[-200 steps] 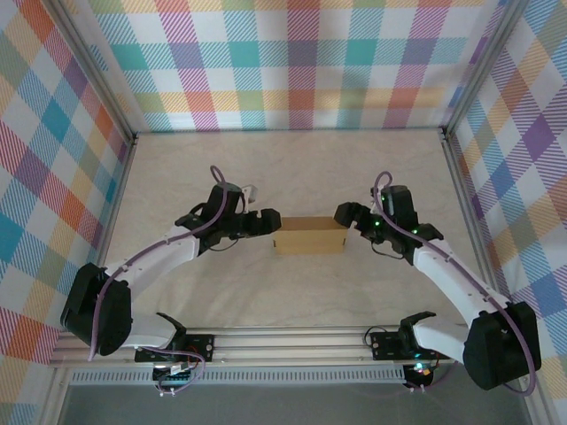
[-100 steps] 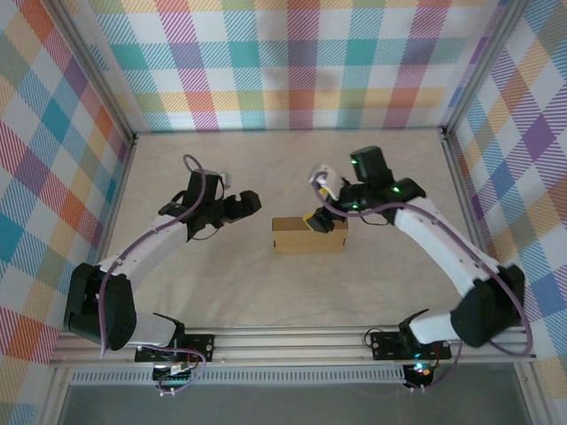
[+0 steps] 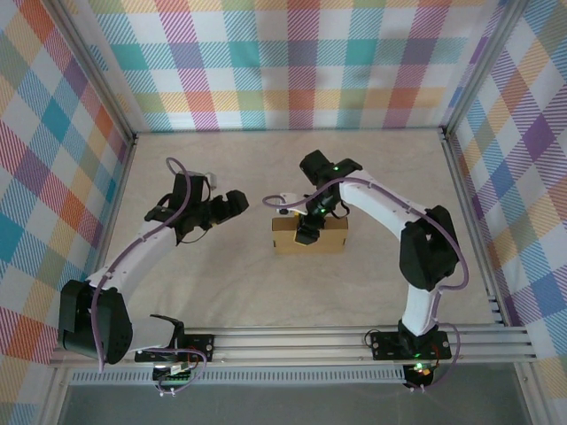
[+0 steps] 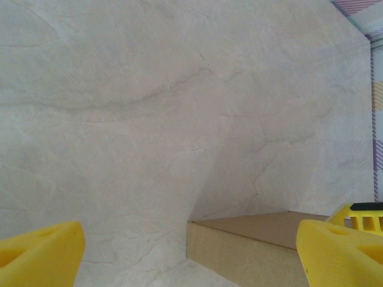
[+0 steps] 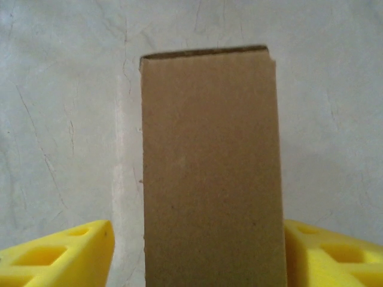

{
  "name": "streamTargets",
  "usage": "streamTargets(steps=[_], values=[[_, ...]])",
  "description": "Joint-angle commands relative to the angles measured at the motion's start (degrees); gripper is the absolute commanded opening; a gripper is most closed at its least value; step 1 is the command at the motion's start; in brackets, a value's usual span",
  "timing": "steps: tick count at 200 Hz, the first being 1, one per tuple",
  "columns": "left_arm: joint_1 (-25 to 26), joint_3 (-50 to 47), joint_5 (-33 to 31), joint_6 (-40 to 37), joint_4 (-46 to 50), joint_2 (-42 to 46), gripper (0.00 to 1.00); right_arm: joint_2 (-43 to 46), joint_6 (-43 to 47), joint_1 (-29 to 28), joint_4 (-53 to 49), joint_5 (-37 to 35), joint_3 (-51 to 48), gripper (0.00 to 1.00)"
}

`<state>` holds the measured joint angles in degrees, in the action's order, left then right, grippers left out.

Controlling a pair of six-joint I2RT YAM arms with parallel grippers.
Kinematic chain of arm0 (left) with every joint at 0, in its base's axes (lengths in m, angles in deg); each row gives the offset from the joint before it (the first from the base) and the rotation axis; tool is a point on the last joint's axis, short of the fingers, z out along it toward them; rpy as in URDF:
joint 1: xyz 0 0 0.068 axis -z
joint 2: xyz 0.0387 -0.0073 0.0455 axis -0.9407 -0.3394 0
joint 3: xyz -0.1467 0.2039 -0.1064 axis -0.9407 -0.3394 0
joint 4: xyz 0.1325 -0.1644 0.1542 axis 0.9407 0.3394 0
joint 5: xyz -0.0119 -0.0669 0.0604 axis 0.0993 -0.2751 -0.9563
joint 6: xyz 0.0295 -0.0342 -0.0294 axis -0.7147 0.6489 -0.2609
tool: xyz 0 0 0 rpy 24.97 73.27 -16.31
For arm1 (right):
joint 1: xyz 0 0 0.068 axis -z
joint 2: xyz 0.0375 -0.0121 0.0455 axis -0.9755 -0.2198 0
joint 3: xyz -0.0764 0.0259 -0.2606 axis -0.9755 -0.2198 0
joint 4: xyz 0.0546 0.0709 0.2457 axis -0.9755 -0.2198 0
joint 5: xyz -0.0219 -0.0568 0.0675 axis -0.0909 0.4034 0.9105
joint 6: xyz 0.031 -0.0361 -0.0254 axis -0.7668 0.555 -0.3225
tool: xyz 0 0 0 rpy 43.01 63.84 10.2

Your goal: Fold the paper box

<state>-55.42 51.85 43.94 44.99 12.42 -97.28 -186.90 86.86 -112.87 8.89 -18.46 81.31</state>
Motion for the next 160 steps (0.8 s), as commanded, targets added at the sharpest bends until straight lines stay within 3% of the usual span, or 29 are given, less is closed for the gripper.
streamTargets(steps=[1, 46, 85, 125, 160], values=[[-0.79, -0.87, -0.07, -1.31, 1.36, 1.92, 0.9, 0.05, 2.72, -0.64, -4.37, -0.67, 2.68, 0.6], [-0.87, -1.29, 0.27, -1.3, 0.9, 2.29, 0.89, 2.53, 2.08, -1.27, -2.76, -3.42, 1.59, 0.45], [-0.94, -1.91, -0.18, -1.54, 0.69, 3.13, 0.88, 5.43, 1.05, -1.86, 1.01, -8.71, 0.48, 0.45], [-1.05, -2.58, -0.62, -1.84, 0.19, 3.14, 0.88, 10.36, 1.45, -2.86, 24.95, -22.05, -6.52, 0.43], [-1.27, -3.04, -0.98, -1.94, -0.05, 2.8, 0.88, 8.36, 8.89, -5.69, 46.68, -31.38, -13.01, 0.42]])
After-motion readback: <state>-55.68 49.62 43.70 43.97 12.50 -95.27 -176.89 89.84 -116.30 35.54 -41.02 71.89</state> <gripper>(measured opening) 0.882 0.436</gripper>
